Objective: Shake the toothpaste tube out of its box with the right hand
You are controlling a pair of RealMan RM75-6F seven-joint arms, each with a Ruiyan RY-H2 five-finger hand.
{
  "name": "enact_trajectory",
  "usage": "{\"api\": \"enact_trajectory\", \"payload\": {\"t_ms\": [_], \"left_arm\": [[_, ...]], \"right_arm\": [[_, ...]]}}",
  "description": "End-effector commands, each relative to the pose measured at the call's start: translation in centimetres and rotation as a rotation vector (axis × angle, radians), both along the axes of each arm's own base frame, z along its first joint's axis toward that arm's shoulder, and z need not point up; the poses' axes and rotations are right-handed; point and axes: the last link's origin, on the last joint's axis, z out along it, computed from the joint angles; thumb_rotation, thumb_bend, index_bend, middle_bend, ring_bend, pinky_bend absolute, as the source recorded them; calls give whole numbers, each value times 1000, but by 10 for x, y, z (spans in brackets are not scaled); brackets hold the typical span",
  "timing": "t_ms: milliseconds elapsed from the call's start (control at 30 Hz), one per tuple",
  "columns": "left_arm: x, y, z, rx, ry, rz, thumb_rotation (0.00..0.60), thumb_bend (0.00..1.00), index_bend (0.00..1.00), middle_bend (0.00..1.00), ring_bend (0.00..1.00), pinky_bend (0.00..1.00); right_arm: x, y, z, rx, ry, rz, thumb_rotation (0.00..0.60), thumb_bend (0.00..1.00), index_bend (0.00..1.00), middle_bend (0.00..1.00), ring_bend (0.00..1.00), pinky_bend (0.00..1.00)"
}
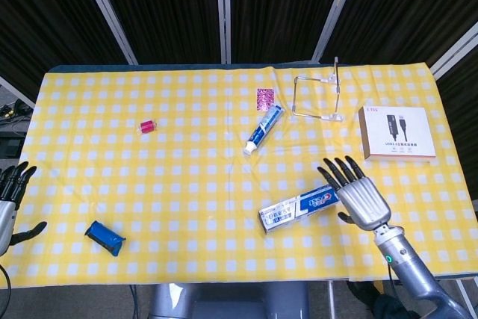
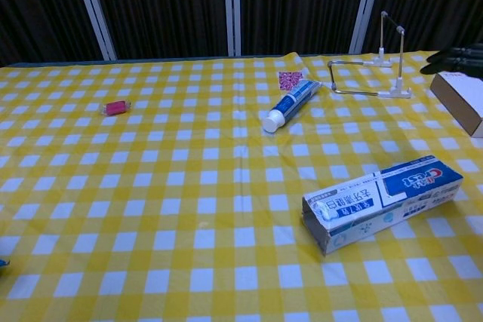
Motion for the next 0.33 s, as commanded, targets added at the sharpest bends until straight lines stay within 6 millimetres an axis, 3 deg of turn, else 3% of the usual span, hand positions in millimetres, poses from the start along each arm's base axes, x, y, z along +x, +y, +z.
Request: {"api": "enact_trajectory", "payload": {"t_ms": [33,167,333], "left_arm": [[1,-1,0,0,0,-4,600,0,0,0,0,0],[3,-3,-1,-1,2,-11,600,0,0,0,0,0],[3,-4,-2,-2,4,-13,600,0,0,0,0,0]], "right_arm": [[-28,21,36,-111,24,30,600,0,0,0,0,0],[-49,37,56,-191,3,26,600,0,0,0,0,0],[-61,47,64,-222,-43,-3,600,0,0,0,0,0]]}}
